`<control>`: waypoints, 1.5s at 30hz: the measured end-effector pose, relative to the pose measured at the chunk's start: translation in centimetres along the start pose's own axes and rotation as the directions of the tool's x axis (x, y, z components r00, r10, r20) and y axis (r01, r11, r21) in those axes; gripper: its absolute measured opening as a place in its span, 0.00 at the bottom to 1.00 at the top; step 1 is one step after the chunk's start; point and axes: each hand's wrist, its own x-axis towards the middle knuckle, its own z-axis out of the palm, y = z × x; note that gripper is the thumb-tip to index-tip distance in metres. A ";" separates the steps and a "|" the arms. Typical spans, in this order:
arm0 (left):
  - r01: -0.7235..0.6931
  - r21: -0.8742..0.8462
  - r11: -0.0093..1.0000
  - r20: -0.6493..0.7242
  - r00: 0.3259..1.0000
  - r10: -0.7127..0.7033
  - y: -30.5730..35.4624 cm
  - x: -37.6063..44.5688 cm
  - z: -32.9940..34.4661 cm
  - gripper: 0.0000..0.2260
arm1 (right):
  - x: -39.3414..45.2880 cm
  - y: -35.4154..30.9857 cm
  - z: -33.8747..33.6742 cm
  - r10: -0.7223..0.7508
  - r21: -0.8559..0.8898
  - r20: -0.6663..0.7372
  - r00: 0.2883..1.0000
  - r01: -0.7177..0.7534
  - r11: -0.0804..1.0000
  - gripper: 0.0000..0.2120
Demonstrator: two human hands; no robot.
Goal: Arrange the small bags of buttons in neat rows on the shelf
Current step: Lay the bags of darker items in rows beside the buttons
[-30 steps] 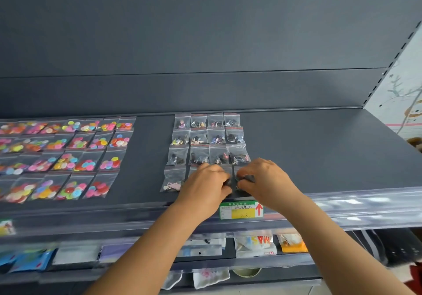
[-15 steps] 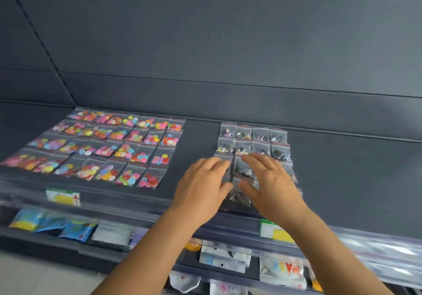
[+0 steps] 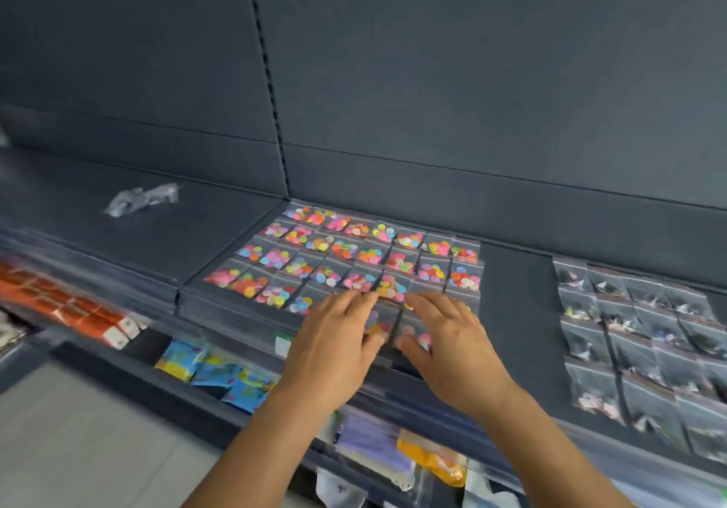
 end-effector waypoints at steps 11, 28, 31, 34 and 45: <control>0.127 0.042 0.991 -0.047 0.991 -0.125 -17.5 -2.2 -5.9 0.25 | 8.9 -14.8 7.5 -0.081 0.084 0.035 0.996 0.077 0.993 0.28; 0.303 -0.004 0.953 -0.174 0.938 -0.299 -37.3 1.9 -11.0 0.25 | 26.6 -28.7 15.1 -0.249 0.113 0.103 0.963 0.237 0.965 0.29; 0.321 -0.001 0.947 -0.160 0.935 -0.317 -41.3 4.7 -11.7 0.26 | 30.9 -30.3 16.4 -0.252 0.127 0.127 0.959 0.237 0.963 0.30; 0.349 -0.015 0.937 -0.152 0.925 -0.347 -45.0 7.4 -12.0 0.26 | 34.9 -31.7 17.5 -0.250 0.143 0.152 0.956 0.229 0.963 0.30; 0.450 -0.138 0.882 -0.154 0.870 -0.468 -53.5 13.8 -10.7 0.26 | 44.3 -35.0 22.3 -0.117 0.159 0.245 0.962 0.079 0.984 0.23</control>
